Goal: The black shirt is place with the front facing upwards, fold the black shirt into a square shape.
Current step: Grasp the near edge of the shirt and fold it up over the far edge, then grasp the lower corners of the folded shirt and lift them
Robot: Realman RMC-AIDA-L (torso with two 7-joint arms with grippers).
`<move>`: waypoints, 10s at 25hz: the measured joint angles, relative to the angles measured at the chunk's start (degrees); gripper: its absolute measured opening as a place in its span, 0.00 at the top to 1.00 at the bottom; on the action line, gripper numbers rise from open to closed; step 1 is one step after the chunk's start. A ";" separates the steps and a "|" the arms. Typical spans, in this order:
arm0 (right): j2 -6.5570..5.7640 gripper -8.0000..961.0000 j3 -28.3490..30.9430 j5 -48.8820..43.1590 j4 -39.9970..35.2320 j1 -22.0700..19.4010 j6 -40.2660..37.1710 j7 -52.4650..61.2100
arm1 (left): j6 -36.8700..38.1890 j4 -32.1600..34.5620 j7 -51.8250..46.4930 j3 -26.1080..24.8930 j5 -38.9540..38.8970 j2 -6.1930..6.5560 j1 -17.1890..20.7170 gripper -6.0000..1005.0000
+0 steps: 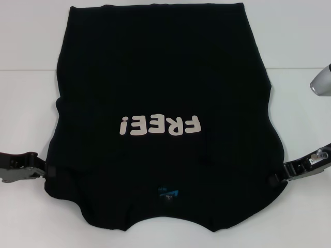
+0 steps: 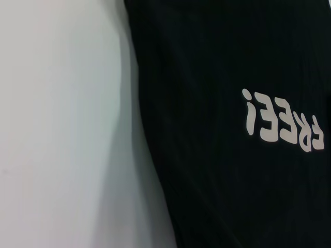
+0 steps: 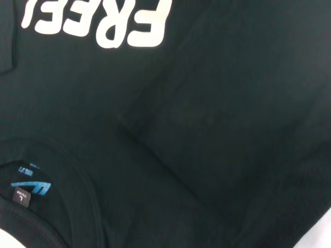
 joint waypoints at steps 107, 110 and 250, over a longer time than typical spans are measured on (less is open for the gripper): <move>-3.66 0.90 19.04 37.14 6.35 -8.88 1.50 -21.22 | 0.24 -5.01 10.27 -18.09 -19.87 -0.26 2.07 0.99; -2.70 0.90 19.05 37.75 6.92 -8.97 3.79 -23.80 | -1.33 -5.01 10.86 -18.06 -21.08 -0.96 2.28 0.99; 2.46 0.01 10.88 46.27 15.66 -20.26 -3.11 -83.42 | -7.50 0.93 21.77 -2.13 -17.26 -5.03 7.20 0.07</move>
